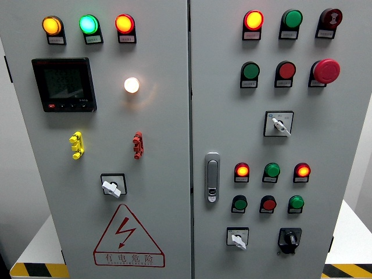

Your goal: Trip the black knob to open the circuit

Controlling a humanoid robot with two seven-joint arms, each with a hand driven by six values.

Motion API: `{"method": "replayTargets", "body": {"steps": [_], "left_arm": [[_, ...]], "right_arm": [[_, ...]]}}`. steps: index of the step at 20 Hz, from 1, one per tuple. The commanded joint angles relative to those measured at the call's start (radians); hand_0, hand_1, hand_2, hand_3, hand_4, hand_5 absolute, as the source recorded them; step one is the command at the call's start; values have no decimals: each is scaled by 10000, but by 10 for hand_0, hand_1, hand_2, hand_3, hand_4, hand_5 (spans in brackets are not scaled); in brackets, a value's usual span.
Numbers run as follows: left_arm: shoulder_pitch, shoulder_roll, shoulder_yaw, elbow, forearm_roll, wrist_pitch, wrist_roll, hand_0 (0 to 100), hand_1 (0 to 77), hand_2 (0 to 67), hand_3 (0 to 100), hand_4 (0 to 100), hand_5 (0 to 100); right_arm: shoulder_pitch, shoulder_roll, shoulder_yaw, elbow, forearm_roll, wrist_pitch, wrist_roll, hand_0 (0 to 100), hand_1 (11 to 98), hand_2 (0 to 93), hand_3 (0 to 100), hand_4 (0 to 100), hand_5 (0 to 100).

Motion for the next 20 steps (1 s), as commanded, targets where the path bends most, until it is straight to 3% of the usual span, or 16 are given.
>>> {"method": "replayTargets", "body": {"steps": [1, 2, 3, 4, 6, 8, 11, 13, 14, 16, 18, 19, 20], "left_arm": [[-1, -1, 0, 0, 0, 0, 0, 0, 30, 129, 214, 66, 15], [-1, -1, 0, 0, 0, 0, 0, 0, 30, 129, 214, 66, 15], [-1, -1, 0, 0, 0, 0, 0, 0, 30, 129, 214, 66, 15], [-1, -1, 0, 0, 0, 0, 0, 0, 30, 129, 214, 66, 15], [-1, -1, 0, 0, 0, 0, 0, 0, 29, 129, 214, 66, 15], [-16, -1, 0, 0, 0, 0, 0, 0, 29, 129, 214, 66, 15], [-1, -1, 0, 0, 0, 0, 0, 0, 30, 129, 213, 66, 15], [-1, -1, 0, 0, 0, 0, 0, 0, 30, 129, 214, 66, 15], [-1, -1, 0, 0, 0, 0, 0, 0, 30, 129, 214, 66, 15], [-1, -1, 0, 0, 0, 0, 0, 0, 29, 129, 214, 66, 15], [-16, -16, 0, 0, 0, 0, 0, 0, 29, 129, 214, 65, 15], [-1, -1, 0, 0, 0, 0, 0, 0, 29, 129, 214, 65, 15], [-1, -1, 0, 0, 0, 0, 0, 0, 29, 129, 214, 65, 15]], "right_arm": [[-75, 311, 1037, 468, -264, 111, -206, 662, 355, 30, 159, 87, 84], [92, 557, 1499, 590, -706, 142, -206, 662, 355, 30, 162, 89, 85], [200, 620, 1655, 744, -1136, 203, -206, 660, 359, 32, 174, 93, 90], [217, 636, 1748, 1140, -1383, 371, -206, 656, 364, 33, 181, 98, 96], [186, 758, 2009, 2090, -1447, 922, -222, 653, 374, 34, 183, 103, 105], [94, 850, 2040, 3056, -1432, 1032, -237, 653, 377, 35, 184, 103, 128], [-74, 851, 1888, 4513, -1386, 1032, -237, 652, 385, 31, 198, 127, 214], [-258, 851, 1811, 5541, -1279, 1032, -268, 651, 399, 30, 231, 210, 356], [-365, 851, 1765, 6032, -1142, 1032, -283, 652, 404, 30, 241, 225, 378], [-580, 835, 1505, 7000, -698, 941, -511, 654, 427, 29, 317, 397, 533], [-596, 835, 1260, 7675, -40, 758, -925, 661, 440, 27, 360, 489, 610], [-627, 851, 1046, 7922, 177, 574, -1003, 671, 441, 24, 432, 609, 697], [-612, 851, 755, 8137, 301, 208, -1080, 676, 441, 23, 454, 635, 725]]}}
